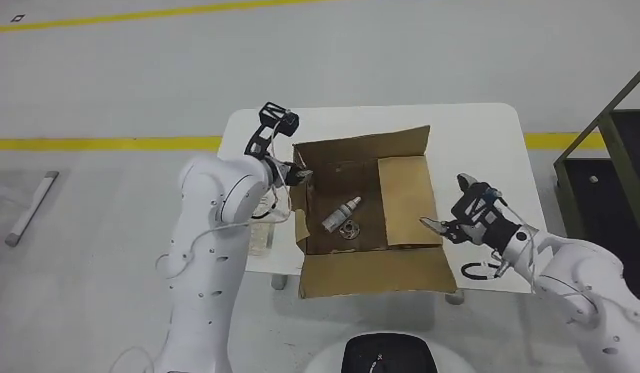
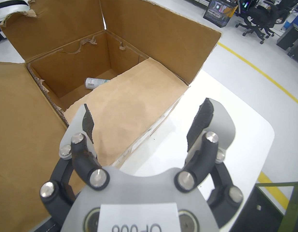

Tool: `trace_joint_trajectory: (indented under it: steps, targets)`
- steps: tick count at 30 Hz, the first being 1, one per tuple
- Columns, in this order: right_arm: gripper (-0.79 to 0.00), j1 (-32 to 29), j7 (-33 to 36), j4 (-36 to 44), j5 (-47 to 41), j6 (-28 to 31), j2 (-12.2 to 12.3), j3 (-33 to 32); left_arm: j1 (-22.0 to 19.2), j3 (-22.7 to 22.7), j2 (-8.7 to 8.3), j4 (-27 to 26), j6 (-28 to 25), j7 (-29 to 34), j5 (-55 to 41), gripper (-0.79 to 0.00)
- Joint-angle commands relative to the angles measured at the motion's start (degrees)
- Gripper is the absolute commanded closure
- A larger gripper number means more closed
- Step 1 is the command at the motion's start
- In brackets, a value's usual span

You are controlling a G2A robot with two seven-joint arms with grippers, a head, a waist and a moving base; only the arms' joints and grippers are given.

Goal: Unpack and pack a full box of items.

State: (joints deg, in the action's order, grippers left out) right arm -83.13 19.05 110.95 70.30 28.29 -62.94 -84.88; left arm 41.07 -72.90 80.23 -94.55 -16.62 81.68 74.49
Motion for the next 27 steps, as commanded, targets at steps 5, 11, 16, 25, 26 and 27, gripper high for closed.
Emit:
trace_joint_trajectory:
  steps: [5,11,16,25,26,27]
  targets:
    - [-0.785,0.1,2.2,2.9,8.9,4.1,0.6,1.2,-0.7,0.8,-0.31,2.4,0.5,2.7,1.5,-0.785]
    - [-0.785,0.7,4.4,4.3,15.1,9.4,1.1,3.1,-0.9,0.9,-0.51,1.8,1.2,1.3,1.3,-0.785]
    - [-0.785,0.5,5.2,5.6,18.1,13.1,1.5,3.8,-0.6,0.5,-0.76,1.0,1.6,0.2,0.6,-0.785]
    - [-0.785,2.9,4.7,2.4,24.0,9.6,1.2,8.2,-0.1,0.1,-1.25,-0.1,2.1,-0.4,0.5,-0.785]
    - [-0.785,3.4,4.7,2.1,24.8,9.0,1.2,8.6,-0.1,0.1,-1.3,-0.2,2.1,-0.4,0.4,-0.785]
    - [-0.785,3.8,4.9,1.9,26.0,8.6,1.2,9.1,-0.1,0.0,-1.35,-0.2,2.2,-0.4,0.3,-0.785]
